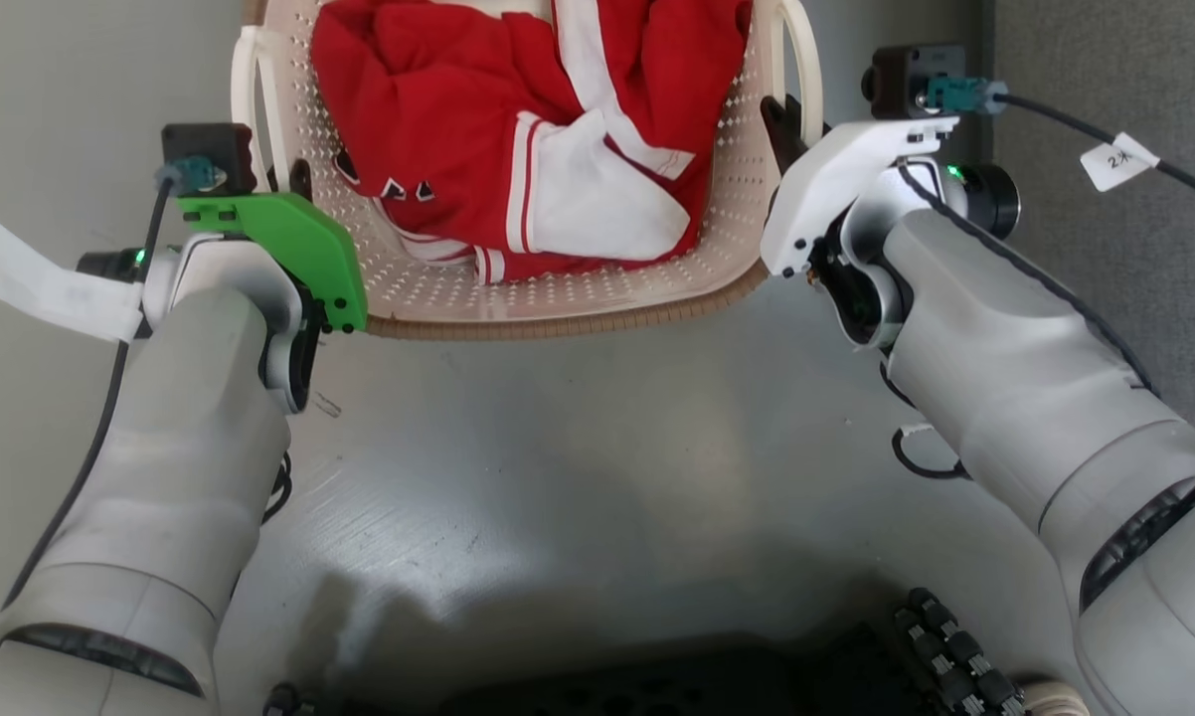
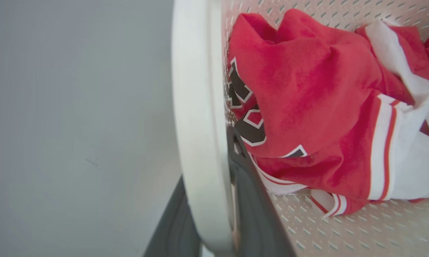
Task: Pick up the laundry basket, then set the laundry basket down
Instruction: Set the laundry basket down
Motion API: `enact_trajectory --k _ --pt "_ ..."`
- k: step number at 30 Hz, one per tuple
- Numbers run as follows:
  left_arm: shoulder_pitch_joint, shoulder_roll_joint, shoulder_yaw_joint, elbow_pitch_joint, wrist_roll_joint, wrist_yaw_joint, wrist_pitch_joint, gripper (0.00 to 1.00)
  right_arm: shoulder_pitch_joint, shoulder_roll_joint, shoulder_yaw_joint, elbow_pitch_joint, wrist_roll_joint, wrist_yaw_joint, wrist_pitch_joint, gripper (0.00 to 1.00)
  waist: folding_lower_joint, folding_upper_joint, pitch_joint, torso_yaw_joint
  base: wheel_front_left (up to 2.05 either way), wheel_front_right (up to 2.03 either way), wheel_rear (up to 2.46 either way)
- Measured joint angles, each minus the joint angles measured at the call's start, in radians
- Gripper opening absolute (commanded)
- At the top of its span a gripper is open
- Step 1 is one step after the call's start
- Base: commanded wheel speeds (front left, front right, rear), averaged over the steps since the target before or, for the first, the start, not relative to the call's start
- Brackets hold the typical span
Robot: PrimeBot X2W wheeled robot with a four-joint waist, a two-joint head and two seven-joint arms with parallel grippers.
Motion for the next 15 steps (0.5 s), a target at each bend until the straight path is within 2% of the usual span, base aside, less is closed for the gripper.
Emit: enact_trajectory --k 15 --pt "-0.051 0.000 0.000 0.010 0.010 0.000 -0.027 0.00 -0.054 0.000 0.003 0.010 0.000 0.006 -0.017 0.00 0.0000 0.0000 0.068 0.005 0.00 0.00 0.00"
